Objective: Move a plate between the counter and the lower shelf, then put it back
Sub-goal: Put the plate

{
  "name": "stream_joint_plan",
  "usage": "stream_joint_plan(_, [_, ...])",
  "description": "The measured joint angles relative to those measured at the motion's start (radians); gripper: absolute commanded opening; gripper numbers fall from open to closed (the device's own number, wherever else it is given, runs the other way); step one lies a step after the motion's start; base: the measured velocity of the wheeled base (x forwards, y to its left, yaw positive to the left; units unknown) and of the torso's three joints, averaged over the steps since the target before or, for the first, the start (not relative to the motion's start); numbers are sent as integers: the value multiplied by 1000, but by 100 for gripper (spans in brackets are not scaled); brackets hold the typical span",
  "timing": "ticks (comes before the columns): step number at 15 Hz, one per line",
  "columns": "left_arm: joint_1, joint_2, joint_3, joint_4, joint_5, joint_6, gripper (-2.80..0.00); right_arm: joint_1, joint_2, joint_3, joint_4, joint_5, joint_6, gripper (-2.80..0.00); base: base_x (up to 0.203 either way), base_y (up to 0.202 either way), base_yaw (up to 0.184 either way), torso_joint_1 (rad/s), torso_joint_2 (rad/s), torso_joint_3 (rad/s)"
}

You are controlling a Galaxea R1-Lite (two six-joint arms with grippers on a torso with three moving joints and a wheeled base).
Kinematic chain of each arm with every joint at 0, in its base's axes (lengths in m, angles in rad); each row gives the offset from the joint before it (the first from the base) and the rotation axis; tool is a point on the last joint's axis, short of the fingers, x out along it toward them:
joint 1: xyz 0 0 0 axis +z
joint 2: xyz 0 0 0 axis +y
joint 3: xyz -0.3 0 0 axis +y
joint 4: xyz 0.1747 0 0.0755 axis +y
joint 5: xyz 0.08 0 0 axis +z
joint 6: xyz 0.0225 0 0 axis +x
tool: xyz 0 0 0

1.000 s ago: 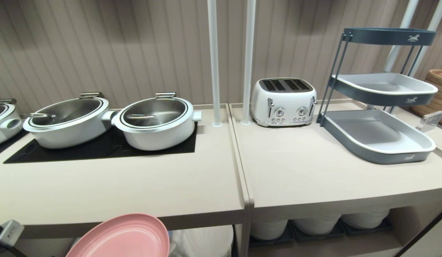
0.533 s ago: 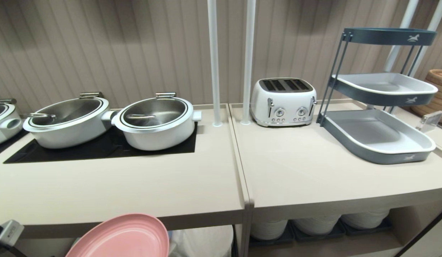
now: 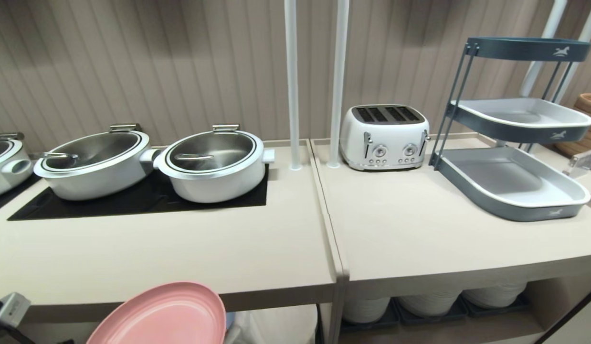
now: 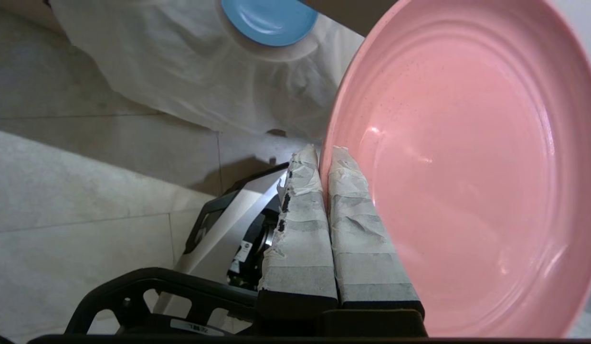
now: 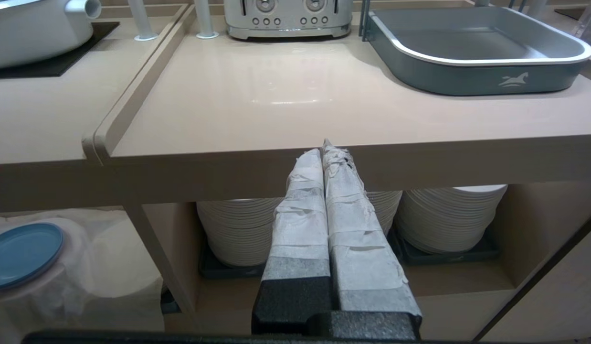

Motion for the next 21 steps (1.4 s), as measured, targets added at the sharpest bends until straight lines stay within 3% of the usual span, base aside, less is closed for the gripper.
stream_joint_plan(21, [0,1,0,-4,4,-41,-280,0,0,0,0,0,0,-280,0,197,-2,2,1,3])
